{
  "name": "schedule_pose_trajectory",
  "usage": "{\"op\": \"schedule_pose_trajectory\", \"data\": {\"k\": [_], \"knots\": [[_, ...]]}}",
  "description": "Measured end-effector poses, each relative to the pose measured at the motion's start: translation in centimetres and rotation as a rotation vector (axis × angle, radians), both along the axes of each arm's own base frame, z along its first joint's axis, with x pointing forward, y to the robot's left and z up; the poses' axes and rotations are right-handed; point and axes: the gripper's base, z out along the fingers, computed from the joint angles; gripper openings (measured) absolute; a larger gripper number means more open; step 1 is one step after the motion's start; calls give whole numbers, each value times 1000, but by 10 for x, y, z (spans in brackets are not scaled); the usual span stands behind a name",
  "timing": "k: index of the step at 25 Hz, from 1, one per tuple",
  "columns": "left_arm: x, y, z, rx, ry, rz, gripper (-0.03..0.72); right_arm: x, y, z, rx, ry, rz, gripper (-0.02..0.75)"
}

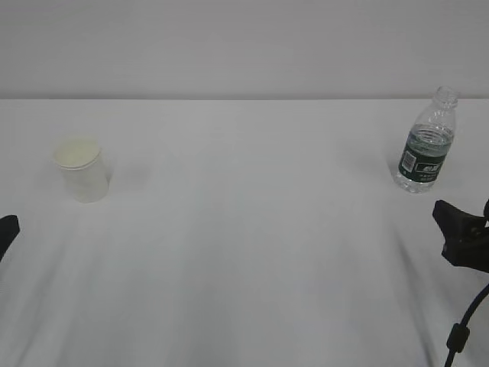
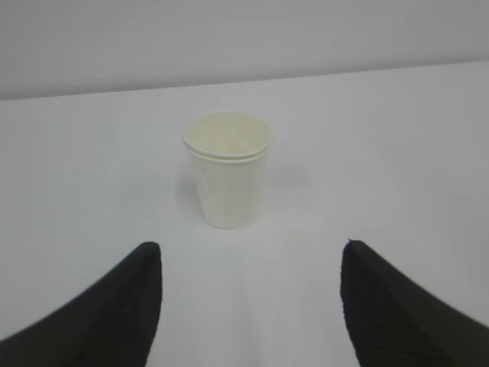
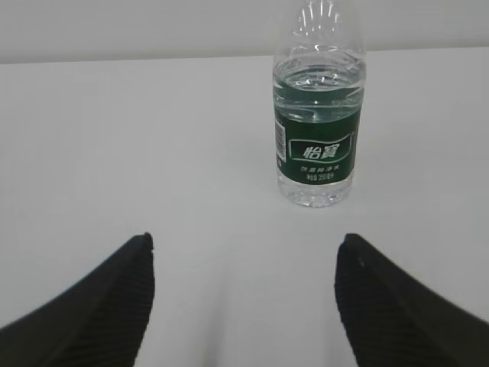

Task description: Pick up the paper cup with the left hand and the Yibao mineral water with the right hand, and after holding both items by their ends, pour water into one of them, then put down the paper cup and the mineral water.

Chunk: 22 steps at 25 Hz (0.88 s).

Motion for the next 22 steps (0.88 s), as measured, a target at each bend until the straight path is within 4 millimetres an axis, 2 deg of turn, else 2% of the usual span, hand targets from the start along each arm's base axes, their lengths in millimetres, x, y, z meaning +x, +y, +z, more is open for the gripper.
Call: {"op": "schedule_pose_trajectory", "data": {"k": [6,14,17,22], "knots": [[5,-1,-15,11,52,-5,521,0,0,0,0,0,0,561],[9,-3,-51,36,238,-12,522,0,0,0,2,0,-1,561],[12,-3,-53,35,246,-11,525,0,0,0,2,0,-1,561],[18,-4,-51,31,223,-11,582,0,0,0,2,0,-1,561]]}}
